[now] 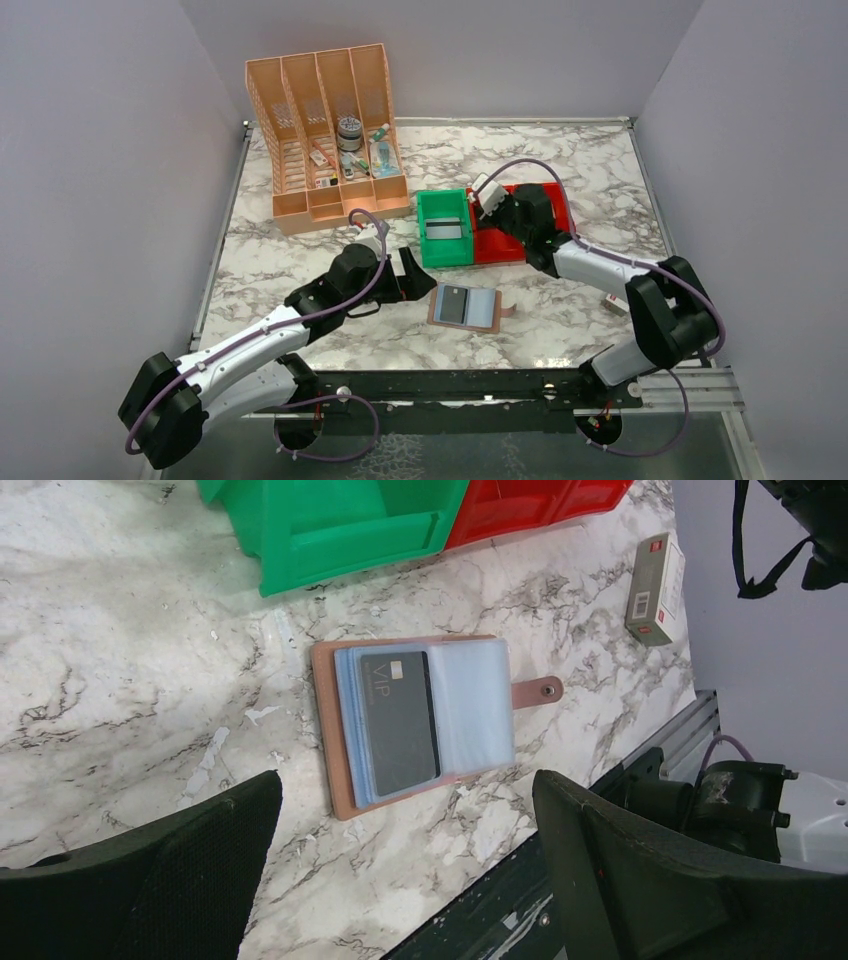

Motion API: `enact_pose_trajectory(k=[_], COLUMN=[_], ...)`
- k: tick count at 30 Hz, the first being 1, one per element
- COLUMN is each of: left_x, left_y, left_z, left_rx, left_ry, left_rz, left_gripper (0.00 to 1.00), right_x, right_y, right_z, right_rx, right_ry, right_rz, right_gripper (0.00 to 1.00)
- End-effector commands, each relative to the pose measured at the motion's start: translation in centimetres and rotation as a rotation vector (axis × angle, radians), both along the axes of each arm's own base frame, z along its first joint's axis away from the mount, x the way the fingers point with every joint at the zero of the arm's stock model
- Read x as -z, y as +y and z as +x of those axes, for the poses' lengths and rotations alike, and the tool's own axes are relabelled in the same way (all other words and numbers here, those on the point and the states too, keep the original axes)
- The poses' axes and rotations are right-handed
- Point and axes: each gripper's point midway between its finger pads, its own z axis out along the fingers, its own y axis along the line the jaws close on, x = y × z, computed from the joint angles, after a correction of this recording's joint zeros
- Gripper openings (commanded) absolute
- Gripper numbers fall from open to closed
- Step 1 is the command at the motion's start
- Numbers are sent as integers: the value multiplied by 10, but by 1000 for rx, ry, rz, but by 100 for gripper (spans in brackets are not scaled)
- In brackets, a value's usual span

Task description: Take the credit cards out of the card holder

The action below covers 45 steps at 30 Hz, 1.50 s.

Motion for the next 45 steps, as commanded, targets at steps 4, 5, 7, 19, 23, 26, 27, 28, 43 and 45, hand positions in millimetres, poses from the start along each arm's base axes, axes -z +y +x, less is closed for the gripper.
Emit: enact_pose_trajectory(k=[4,5,7,19,23,26,27,28,43,45], left_x=[4,3,3,2,2,1,2,1,3,2], left_y=[5,5,5,6,8,8,8,8,3,2], left_z=[2,2,3,3,3,3,2,2,3,3], left_rx=[-18,-19,-20,-25,-33,-32,-31,-30,-8,-3], left_ry=[-4,-4,-5,-2,-4,-4,-3,-4,13,14], left_rz=[21,20,20,27,28,23,23,21,35,34], left_gripper=[99,99,99,99,99,99,99,99,99,99], right_x=[6,9,17,44,54,63,65,66,52,46], right_y=[-5,-4,-6,1,8,11,11,11,15,12], right_z=[25,26,28,37,32,27,26,25,25,27], right_rx=[28,19,16,-40,-98,-133,-135,-134,-109,-85], right_ry=[-36,-40,-19,0,40,83,90,93,93,85], right_rz=[-119,-135,-172,-245,-258,-267,-266,-265,-197,-191], right_gripper=[1,1,1,1,1,4,5,6,25,26])
